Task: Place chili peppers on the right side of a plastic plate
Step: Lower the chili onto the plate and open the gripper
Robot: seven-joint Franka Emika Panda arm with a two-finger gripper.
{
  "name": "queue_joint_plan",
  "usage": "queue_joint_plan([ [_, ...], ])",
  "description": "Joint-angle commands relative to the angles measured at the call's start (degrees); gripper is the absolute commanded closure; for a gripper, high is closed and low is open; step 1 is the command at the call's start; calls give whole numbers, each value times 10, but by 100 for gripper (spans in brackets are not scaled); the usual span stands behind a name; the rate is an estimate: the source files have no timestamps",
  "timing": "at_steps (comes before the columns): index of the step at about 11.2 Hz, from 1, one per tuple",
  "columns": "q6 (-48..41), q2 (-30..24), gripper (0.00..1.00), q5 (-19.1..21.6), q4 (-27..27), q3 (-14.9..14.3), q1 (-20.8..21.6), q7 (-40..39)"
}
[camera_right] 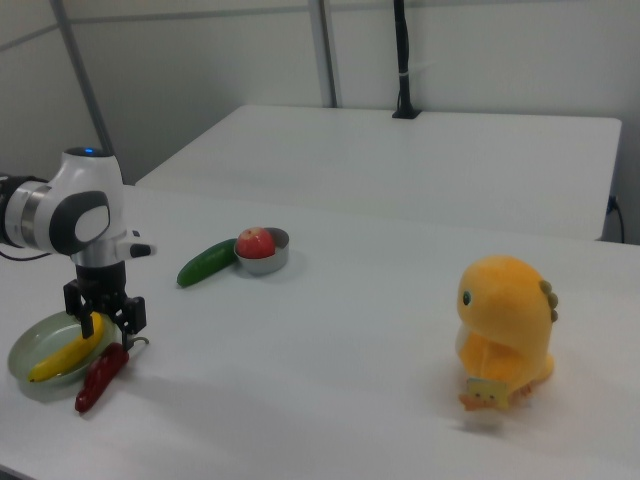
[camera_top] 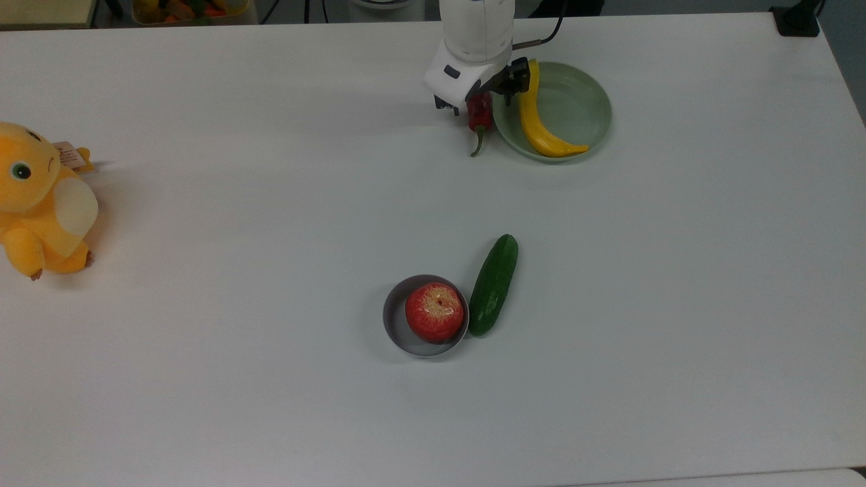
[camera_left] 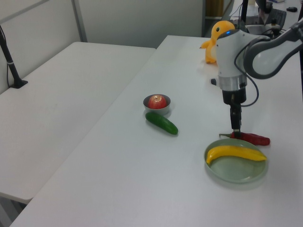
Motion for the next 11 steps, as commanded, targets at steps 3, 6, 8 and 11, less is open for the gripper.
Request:
queue_joint_plan([
  [3, -183, -43, 0, -1, 141, -33, 0, 57],
  [6, -281, -57, 0, -3, 258, -89, 2, 65],
  [8, -304, -78, 0, -45, 277, -111, 7, 65],
  [11, -313, -94, 0, -66, 284, -163, 24, 55],
])
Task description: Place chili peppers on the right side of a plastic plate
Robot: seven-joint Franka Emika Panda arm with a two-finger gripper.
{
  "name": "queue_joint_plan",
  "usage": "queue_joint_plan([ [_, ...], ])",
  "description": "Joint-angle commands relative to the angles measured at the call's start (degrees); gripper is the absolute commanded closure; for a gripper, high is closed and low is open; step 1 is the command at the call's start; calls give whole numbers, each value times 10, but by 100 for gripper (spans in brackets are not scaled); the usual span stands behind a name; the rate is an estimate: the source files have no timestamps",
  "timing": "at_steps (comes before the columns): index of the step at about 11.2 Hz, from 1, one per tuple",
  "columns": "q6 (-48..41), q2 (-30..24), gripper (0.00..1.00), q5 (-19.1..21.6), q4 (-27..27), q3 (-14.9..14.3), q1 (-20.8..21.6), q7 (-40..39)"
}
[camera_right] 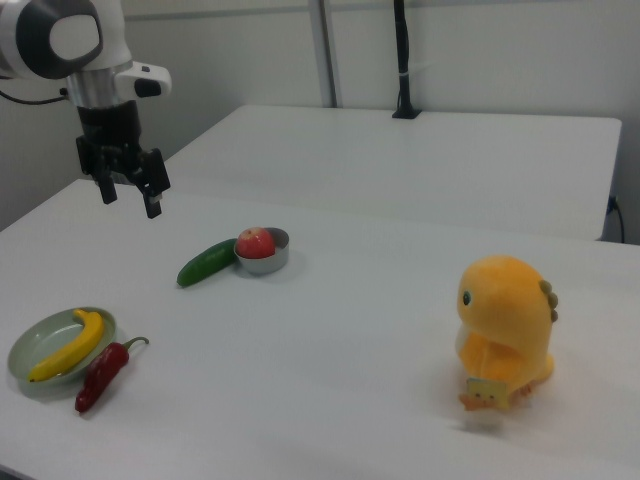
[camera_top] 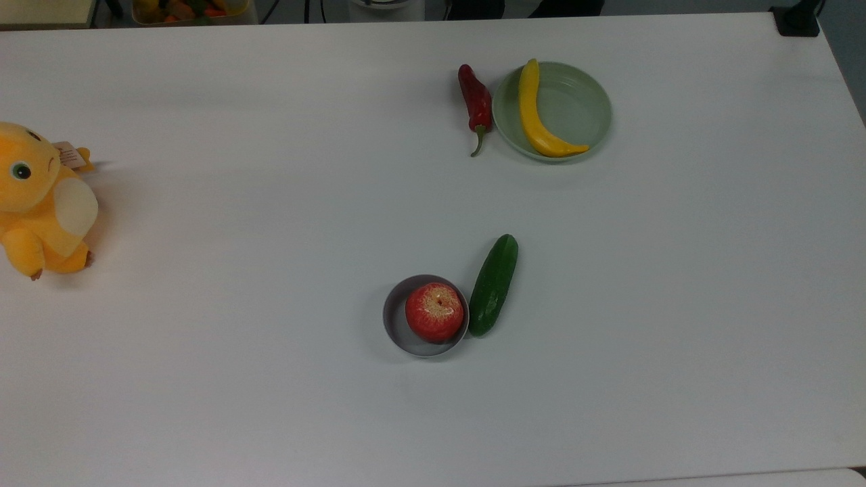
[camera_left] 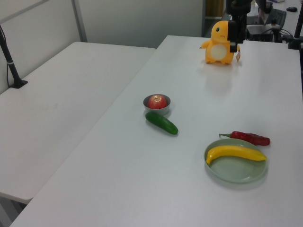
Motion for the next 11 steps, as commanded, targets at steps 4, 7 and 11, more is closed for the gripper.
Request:
queue_joint_plan([
  [4, 82, 1, 0, -11, 4, -49, 30, -87],
  [7, 113, -2, 0, -9, 3, -81, 30, -126],
  [11, 109, -6, 0, -9, 2, -81, 31, -124],
])
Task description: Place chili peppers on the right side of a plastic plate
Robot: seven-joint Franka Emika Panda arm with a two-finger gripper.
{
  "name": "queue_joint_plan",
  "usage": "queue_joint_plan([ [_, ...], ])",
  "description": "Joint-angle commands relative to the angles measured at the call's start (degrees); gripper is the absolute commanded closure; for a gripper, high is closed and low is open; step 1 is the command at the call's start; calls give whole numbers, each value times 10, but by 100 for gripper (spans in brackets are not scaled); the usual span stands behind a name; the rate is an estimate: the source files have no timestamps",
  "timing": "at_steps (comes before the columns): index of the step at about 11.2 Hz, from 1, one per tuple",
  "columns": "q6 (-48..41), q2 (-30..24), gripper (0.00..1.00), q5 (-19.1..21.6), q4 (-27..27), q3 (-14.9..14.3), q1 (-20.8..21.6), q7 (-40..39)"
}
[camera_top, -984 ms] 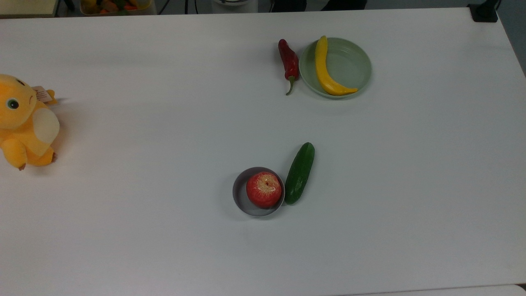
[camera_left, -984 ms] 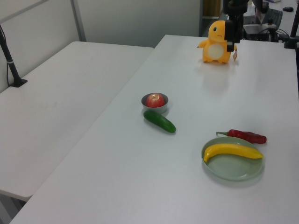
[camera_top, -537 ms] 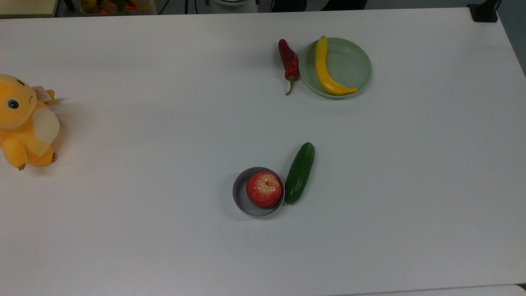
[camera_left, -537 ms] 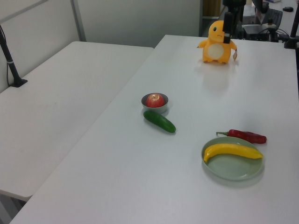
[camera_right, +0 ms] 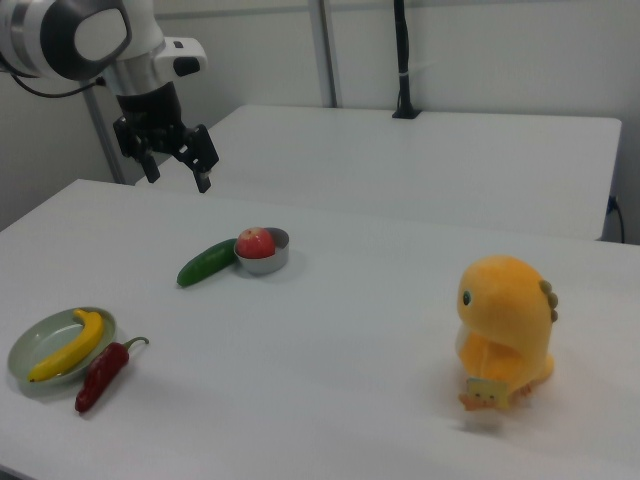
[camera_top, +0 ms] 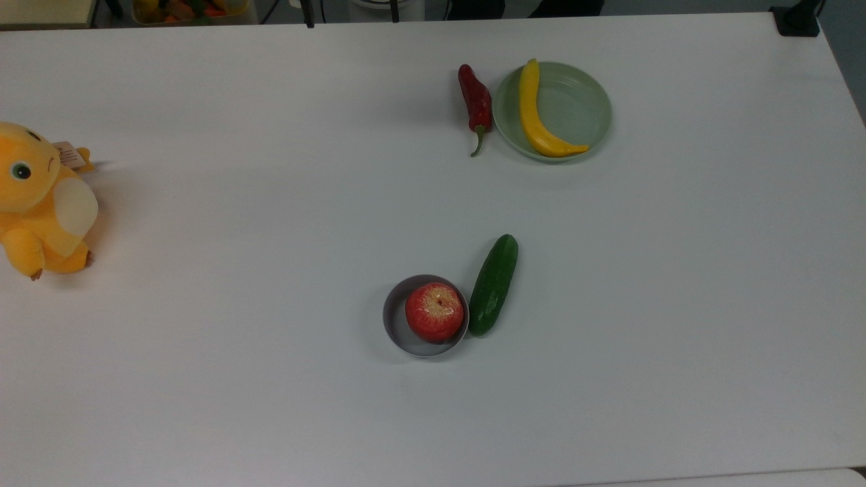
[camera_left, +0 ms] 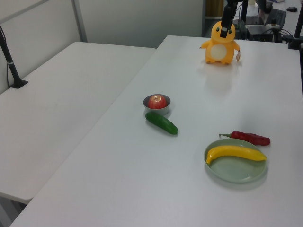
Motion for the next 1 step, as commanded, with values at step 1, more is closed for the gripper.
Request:
queue_joint_plan([
  [1, 1, -6, 0, -4, 0, -8, 12, -7],
])
